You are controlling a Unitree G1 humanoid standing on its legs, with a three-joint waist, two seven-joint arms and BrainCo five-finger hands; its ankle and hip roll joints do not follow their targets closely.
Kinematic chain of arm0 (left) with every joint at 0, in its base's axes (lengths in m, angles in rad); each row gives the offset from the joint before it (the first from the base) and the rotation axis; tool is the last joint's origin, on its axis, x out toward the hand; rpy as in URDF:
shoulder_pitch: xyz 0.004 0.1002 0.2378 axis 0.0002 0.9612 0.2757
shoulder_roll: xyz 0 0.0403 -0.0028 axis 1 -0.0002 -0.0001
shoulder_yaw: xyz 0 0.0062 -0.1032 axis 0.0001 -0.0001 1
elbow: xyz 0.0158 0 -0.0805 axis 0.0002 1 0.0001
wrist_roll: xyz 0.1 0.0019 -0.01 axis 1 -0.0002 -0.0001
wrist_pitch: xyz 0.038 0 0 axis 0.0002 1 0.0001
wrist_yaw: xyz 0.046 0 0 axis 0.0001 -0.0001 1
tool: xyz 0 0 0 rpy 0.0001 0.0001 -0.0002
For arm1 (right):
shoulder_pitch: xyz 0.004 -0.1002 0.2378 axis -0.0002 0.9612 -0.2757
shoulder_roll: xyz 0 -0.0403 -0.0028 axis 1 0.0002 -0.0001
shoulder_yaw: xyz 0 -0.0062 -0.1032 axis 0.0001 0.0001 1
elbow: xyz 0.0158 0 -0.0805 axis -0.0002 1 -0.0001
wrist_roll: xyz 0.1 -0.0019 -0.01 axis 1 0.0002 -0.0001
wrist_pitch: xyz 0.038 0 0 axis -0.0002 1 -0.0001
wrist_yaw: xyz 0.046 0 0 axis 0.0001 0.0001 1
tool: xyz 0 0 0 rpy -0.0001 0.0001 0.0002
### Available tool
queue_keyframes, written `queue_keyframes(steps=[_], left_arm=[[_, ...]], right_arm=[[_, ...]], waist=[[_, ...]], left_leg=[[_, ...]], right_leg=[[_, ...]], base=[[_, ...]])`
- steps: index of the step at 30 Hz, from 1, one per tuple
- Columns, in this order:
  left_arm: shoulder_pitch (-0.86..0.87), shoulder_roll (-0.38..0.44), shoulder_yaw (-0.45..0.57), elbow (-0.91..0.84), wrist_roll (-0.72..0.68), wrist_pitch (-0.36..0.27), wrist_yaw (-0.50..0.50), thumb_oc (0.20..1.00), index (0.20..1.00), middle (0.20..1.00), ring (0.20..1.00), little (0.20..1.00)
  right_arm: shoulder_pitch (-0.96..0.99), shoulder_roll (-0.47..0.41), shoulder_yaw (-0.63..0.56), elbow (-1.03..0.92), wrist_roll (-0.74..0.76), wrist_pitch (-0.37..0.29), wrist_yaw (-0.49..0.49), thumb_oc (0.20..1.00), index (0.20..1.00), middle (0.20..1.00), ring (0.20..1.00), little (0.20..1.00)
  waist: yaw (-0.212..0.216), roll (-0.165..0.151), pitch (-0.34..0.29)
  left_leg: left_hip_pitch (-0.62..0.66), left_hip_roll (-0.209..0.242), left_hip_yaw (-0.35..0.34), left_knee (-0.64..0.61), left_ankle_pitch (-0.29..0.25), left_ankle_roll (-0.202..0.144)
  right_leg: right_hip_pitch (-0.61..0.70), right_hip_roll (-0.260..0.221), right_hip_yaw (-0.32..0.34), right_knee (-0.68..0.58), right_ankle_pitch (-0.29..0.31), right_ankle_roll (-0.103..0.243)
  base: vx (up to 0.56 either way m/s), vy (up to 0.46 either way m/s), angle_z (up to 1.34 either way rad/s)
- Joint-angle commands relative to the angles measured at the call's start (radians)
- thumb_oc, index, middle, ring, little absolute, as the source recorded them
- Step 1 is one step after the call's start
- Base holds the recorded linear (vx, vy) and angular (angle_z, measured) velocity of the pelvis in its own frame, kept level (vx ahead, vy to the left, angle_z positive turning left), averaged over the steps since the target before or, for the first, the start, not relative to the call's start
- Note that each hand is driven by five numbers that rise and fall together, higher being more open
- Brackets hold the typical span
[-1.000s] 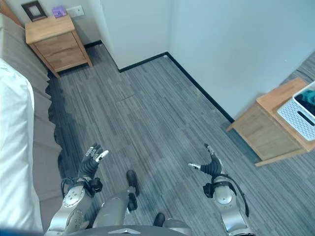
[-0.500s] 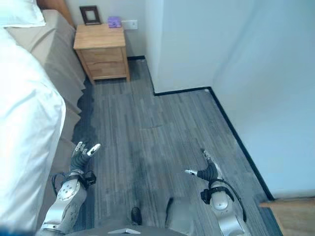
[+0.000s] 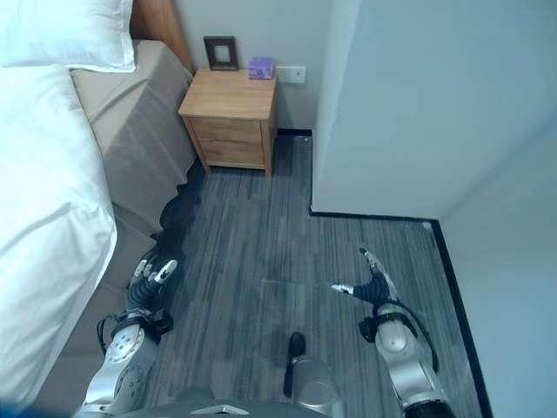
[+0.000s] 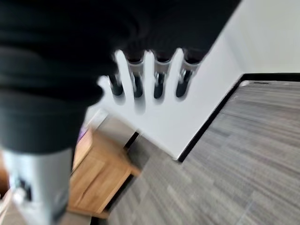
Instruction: Making the bed.
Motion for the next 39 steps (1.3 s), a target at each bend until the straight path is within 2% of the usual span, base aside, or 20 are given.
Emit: queue_keyframes(steps=[1, 5, 7, 8, 11, 14, 16, 17, 18, 19, 20, 21, 22, 24, 25, 26, 27, 28, 33, 39], left_arm=[[-0.022, 0.039, 0.025, -0.061, -0.008, -0.032, -0.009, 1.0, 1.0, 1.0, 1.0, 1.0], [0.033, 0.01, 0.047, -0.071, 0.016, -0.03, -0.025, 1.0, 1.0, 1.0, 1.0, 1.0], [0.037, -0.011, 0.043, -0.068, 0.036, -0.016, -0.025, 1.0, 1.0, 1.0, 1.0, 1.0], [0.031, -0.014, 0.041, -0.06, 0.035, -0.012, -0.022, 1.0, 1.0, 1.0, 1.0, 1.0], [0.046, -0.02, 0.048, -0.036, 0.023, -0.02, -0.01, 1.0, 1.0, 1.0, 1.0, 1.0], [0.069, -0.017, 0.074, -0.03, 0.01, -0.025, 0.012, 1.0, 1.0, 1.0, 1.0, 1.0], [0.07, -0.008, 0.084, -0.028, 0.014, -0.01, 0.016, 1.0, 1.0, 1.0, 1.0, 1.0], [0.062, -0.001, 0.082, -0.027, 0.022, -0.001, 0.021, 1.0, 1.0, 1.0, 1.0, 1.0], [0.049, 0.015, 0.076, -0.025, 0.027, 0.001, 0.024, 1.0, 1.0, 1.0, 1.0, 1.0], [0.037, 0.029, 0.072, -0.024, 0.035, 0.003, 0.028, 1.0, 1.0, 1.0, 1.0, 1.0], [0.027, 0.04, 0.072, -0.024, 0.04, 0.003, 0.028, 1.0, 1.0, 1.0, 1.0, 1.0], [-0.005, 0.062, 0.062, -0.021, 0.027, 0.006, 0.028, 1.0, 1.0, 1.0, 1.0, 1.0], [-0.007, 0.062, 0.061, -0.02, 0.026, 0.006, 0.029, 1.0, 1.0, 1.0, 1.0, 1.0], [-0.029, 0.071, 0.048, -0.014, 0.008, 0.002, 0.031, 1.0, 1.0, 1.0, 1.0, 1.0], [-0.043, 0.076, 0.035, 0.0, -0.005, 0.004, 0.025, 1.0, 1.0, 1.0, 1.0, 1.0], [-0.047, 0.078, 0.029, 0.013, -0.009, 0.006, 0.026, 1.0, 1.0, 1.0, 1.0, 1.0], [-0.043, 0.081, 0.027, 0.025, -0.008, 0.011, 0.016, 1.0, 1.0, 1.0, 1.0, 1.0], [-0.043, 0.081, 0.027, 0.025, -0.008, 0.011, 0.015, 1.0, 1.0, 1.0, 1.0, 1.0], [-0.02, 0.089, 0.021, 0.043, 0.005, 0.0, -0.005, 1.0, 1.0, 1.0, 1.0, 1.0], [-0.061, 0.076, 0.021, 0.047, 0.01, -0.021, -0.021, 1.0, 1.0, 1.0, 1.0, 1.0]], right_arm=[[0.004, -0.041, 0.016, -0.091, 0.035, -0.023, -0.013, 1.0, 1.0, 1.0, 1.0, 1.0], [0.013, -0.049, 0.009, -0.122, 0.007, -0.03, 0.007, 1.0, 1.0, 1.0, 1.0, 1.0], [0.026, -0.041, 0.006, -0.117, -0.023, -0.032, -0.004, 1.0, 1.0, 1.0, 1.0, 1.0], [0.029, -0.04, 0.006, -0.113, -0.025, -0.032, -0.002, 1.0, 1.0, 1.0, 1.0, 1.0], [0.031, -0.044, 0.026, -0.1, -0.027, -0.031, 0.015, 1.0, 1.0, 1.0, 1.0, 1.0], [0.0, -0.032, 0.075, -0.071, -0.062, -0.023, 0.026, 1.0, 1.0, 1.0, 1.0, 1.0], [-0.01, -0.017, 0.089, -0.073, -0.083, -0.024, 0.029, 1.0, 1.0, 1.0, 1.0, 1.0], [-0.016, -0.014, 0.097, -0.083, -0.098, -0.028, 0.033, 1.0, 1.0, 1.0, 1.0, 1.0], [-0.028, -0.018, 0.105, -0.088, -0.11, -0.028, 0.031, 1.0, 1.0, 1.0, 1.0, 1.0], [-0.037, -0.015, 0.112, -0.091, -0.115, -0.028, 0.028, 1.0, 1.0, 1.0, 1.0, 1.0], [-0.043, -0.011, 0.115, -0.09, -0.115, -0.027, 0.025, 1.0, 1.0, 1.0, 1.0, 1.0], [-0.054, -0.007, 0.111, -0.094, -0.107, -0.023, 0.02, 1.0, 1.0, 1.0, 1.0, 1.0], [-0.055, -0.006, 0.11, -0.094, -0.106, -0.023, 0.02, 1.0, 1.0, 1.0, 1.0, 1.0], [-0.057, -0.005, 0.101, -0.092, -0.091, -0.02, 0.015, 1.0, 1.0, 1.0, 1.0, 1.0], [-0.056, 0.0, 0.098, -0.08, -0.081, -0.018, 0.009, 1.0, 1.0, 1.0, 1.0, 1.0], [-0.053, 0.004, 0.101, -0.068, -0.079, -0.016, 0.005, 1.0, 1.0, 1.0, 1.0, 1.0], [-0.049, 0.006, 0.102, -0.057, -0.079, -0.014, 0.004, 1.0, 1.0, 1.0, 1.0, 1.0], [-0.049, 0.006, 0.102, -0.057, -0.079, -0.014, 0.004, 1.0, 1.0, 1.0, 1.0, 1.0], [-0.031, 0.012, 0.12, -0.033, -0.072, -0.022, 0.014, 1.0, 1.0, 1.0, 1.0, 1.0], [-0.074, -0.002, 0.156, 0.001, -0.061, -0.033, 0.025, 1.0, 1.0, 1.0, 1.0, 1.0]], waist=[[0.015, 0.01, 0.018], [0.027, 0.033, -0.008], [0.005, 0.066, -0.024], [-0.002, 0.076, -0.03], [0.002, 0.082, -0.064], [0.023, 0.064, -0.109], [0.048, 0.034, -0.117], [0.051, 0.019, -0.108], [0.043, 0.01, -0.095], [0.031, 0.004, -0.077], [0.027, 0.006, -0.063], [0.014, 0.01, -0.04], [0.01, 0.01, -0.038], [-0.007, 0.011, -0.02], [-0.023, 0.006, -0.015], [-0.032, -0.001, -0.015], [-0.037, -0.006, -0.021], [-0.039, -0.006, -0.021], [-0.07, -0.002, -0.034], [-0.074, 0.016, -0.046]], left_leg=[[0.111, 0.01, 0.137, -0.385, -0.056, -0.013], [0.116, -0.05, 0.277, -0.779, -0.045, 0.01], [0.156, -0.06, 0.434, -1.068, 0.063, -0.026], [0.146, -0.032, 0.504, -1.102, 0.071, -0.033], [0.14, -0.028, 0.512, -1.105, 0.088, -0.042], [0.172, -0.051, 0.511, -1.106, 0.089, -0.019], [0.201, -0.079, 0.533, -1.106, 0.049, 0.023], [0.219, -0.115, 0.539, -1.106, 0.006, 0.062], [0.24, -0.139, 0.528, -1.106, -0.033, 0.089], [0.264, -0.147, 0.516, -1.106, -0.061, 0.1], [0.281, -0.146, 0.511, -1.106, -0.077, 0.101], [0.297, -0.144, 0.467, -1.106, -0.096, 0.094], [0.297, -0.144, 0.462, -1.106, -0.096, 0.094], [0.3, -0.13, 0.415, -1.106, -0.095, 0.077], [0.299, -0.115, 0.367, -1.106, -0.097, 0.058], [0.296, -0.112, 0.343, -1.106, -0.1, 0.051], [0.276, -0.101, 0.315, -1.106, -0.081, 0.045], [0.276, -0.101, 0.313, -1.106, -0.081, 0.045], [0.241, -0.107, 0.155, -1.106, -0.096, 0.026], [0.281, -0.11, 0.102, -1.106, -0.091, 0.019]], right_leg=[[0.108, -0.069, -0.045, -0.145, 0.048, 0.162], [0.186, -0.038, -0.047, -0.145, -0.019, 0.181], [0.272, -0.013, -0.093, -0.145, -0.078, 0.198], [0.292, -0.007, -0.122, -0.145, -0.085, 0.201], [0.37, 0.0, -0.153, -0.145, -0.114, 0.217], [0.409, -0.014, -0.141, -0.135, -0.139, 0.225], [0.377, -0.06, -0.164, 0.061, -0.089, 0.257], [0.318, -0.114, -0.164, 0.23, -0.017, 0.306], [0.237, -0.159, -0.157, 0.346, 0.058, 0.336], [0.156, -0.192, -0.145, 0.41, 0.099, 0.342], [0.104, -0.222, -0.155, 0.429, 0.105, 0.333], [0.029, -0.245, -0.163, 0.393, 0.054, 0.301], [0.031, -0.246, -0.168, 0.394, 0.052, 0.3], [-0.003, -0.214, -0.15, 0.318, -0.008, 0.276], [0.012, -0.19, -0.141, 0.198, -0.027, 0.263], [0.007, -0.17, -0.089, 0.114, -0.031, 0.263], [0.02, -0.156, -0.071, 0.005, 0.014, 0.26], [0.023, -0.156, -0.073, 0.002, 0.016, 0.26], [-0.001, -0.11, 0.148, -0.137, 0.056, 0.265], [0.026, -0.087, 0.14, -0.145, 0.05, 0.258]], base=[[0.49, -0.071, -0.31], [0.56, 0.029, -0.36], [0.72, 0.084, -0.03], [0.63, 0.054, 0.22], [0.6, 0.034, 0.35], [0.59, 0.075, 0.22], [0.43, 0.133, -0.05], [0.32, 0.225, 0.31], [0.3, 0.205, 0.58], [0.26, 0.089, 0.59], [0.34, -0.047, 0.81], [0.25, -0.075, 0.76], [0.22, -0.105, 1.02], [0.18, -0.145, 1.11], [0.25, -0.25, 2.04], [0.19, -0.351, 1.75], [0.07, -0.228, 1.37], [0.06, -0.236, 0.79], [0.15, -0.217, 1.72], [0.07, -0.201, 1.05]])
